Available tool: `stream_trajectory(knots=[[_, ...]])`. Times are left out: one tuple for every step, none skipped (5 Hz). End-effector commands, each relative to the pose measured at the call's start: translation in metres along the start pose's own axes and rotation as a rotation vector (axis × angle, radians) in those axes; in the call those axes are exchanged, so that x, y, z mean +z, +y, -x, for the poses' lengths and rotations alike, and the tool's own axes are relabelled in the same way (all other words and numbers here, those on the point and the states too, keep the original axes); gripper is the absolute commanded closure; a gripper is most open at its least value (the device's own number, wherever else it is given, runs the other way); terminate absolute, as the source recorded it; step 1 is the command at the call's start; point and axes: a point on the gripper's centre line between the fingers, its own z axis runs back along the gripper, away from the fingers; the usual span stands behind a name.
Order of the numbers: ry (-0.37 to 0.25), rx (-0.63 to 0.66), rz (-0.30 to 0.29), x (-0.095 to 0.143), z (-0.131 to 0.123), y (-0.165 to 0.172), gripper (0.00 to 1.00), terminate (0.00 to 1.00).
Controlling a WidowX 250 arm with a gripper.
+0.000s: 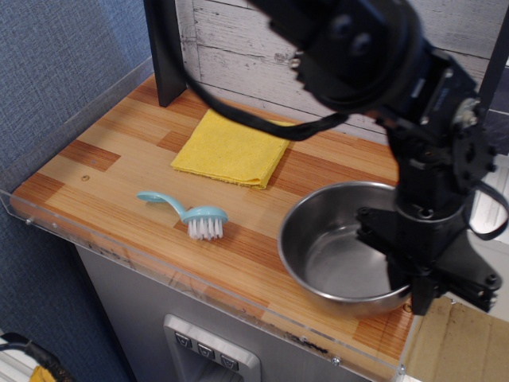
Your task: Pick up the pot and place it on the right of the blue brush
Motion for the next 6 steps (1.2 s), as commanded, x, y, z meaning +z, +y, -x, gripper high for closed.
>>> stream_trajectory(knots=[[0.083, 0.074, 0.015, -0.001, 0.046, 0.021, 1.00, 0.00], [0.074, 0.081, 0.050, -0.005, 0.049, 0.024, 1.00, 0.00], [0.053, 0.098, 0.069, -0.008, 0.048, 0.024, 1.00, 0.00], [0.051, 0.096, 0.070, -0.003, 0.045, 0.023, 0.00, 0.00], [0.052, 0.115, 0.093, -0.003, 0.043, 0.023, 0.00, 0.00], [0.004, 0.124, 0.085, 0.015, 0.039, 0.022, 0.00, 0.00]])
